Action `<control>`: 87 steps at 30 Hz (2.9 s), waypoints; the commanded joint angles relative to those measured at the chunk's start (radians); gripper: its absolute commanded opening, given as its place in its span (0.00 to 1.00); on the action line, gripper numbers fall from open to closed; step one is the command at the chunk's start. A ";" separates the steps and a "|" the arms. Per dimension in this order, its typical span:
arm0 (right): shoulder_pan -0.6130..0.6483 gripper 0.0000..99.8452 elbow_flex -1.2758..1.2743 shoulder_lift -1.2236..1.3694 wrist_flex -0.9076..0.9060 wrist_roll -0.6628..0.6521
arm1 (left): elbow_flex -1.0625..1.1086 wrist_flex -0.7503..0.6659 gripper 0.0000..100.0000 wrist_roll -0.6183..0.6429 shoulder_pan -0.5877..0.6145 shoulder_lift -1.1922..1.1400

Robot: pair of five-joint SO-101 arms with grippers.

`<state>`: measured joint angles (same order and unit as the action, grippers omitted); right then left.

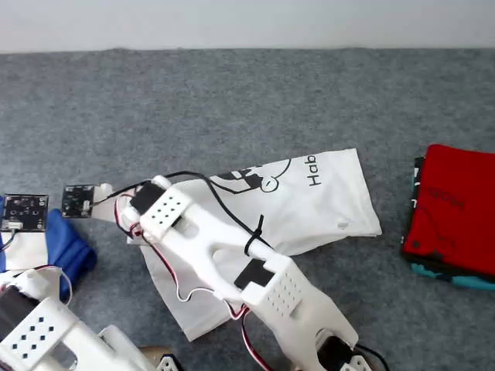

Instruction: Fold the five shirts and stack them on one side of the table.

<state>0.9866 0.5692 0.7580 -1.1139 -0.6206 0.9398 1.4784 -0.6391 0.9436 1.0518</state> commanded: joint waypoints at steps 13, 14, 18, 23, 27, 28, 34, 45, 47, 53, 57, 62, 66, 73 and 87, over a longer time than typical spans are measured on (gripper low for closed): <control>-0.062 0.01 0.063 -0.120 -0.131 0.012 | -0.005 -0.025 0.02 0.021 0.006 0.012; -0.070 0.01 0.063 -0.131 -0.156 0.012 | -0.005 -0.025 0.02 0.021 0.006 0.012; -0.088 0.01 0.063 -0.163 -0.277 0.014 | -0.005 -0.025 0.02 0.021 0.006 0.012; -0.094 0.01 0.063 -0.168 -0.369 0.106 | -0.005 -0.025 0.02 0.021 0.003 0.012; -0.097 0.01 0.061 -0.127 -0.354 0.118 | -0.005 -0.023 0.02 0.021 0.003 0.012; -0.099 0.01 0.061 -0.104 -0.344 0.118 | -0.005 -0.023 0.02 0.021 0.003 0.012; -0.174 0.01 0.061 -0.005 -0.306 0.117 | -0.010 -0.017 0.02 0.021 0.006 0.012; -0.148 0.01 0.061 -0.124 -0.343 0.124 | -0.012 -0.017 0.02 0.021 0.008 0.012; -0.136 0.01 0.061 -0.159 -0.381 0.124 | -0.013 -0.017 0.02 0.021 0.008 0.012; -0.113 0.01 0.061 -0.231 -0.559 0.124 | -0.096 0.005 0.02 0.049 0.078 0.003; -0.099 0.01 0.048 -0.251 -0.687 0.126 | -0.094 0.005 0.02 0.046 0.100 0.003; -0.067 0.01 -0.146 -0.346 -0.682 0.117 | -0.068 -0.021 0.02 0.044 0.100 0.003; -0.018 0.05 -0.348 -0.455 -0.677 0.117 | -0.070 -0.023 0.02 0.044 0.100 0.003; 0.076 0.26 -0.692 -0.668 -0.533 0.120 | -0.073 -0.023 0.02 0.009 0.103 0.011; 0.219 0.26 -1.249 -0.912 -0.076 0.115 | -0.070 -0.017 0.02 -0.017 0.107 0.011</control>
<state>1.1968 -0.6797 -0.1534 -1.2229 -0.5025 0.8815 1.4814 -0.6498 1.0434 1.0518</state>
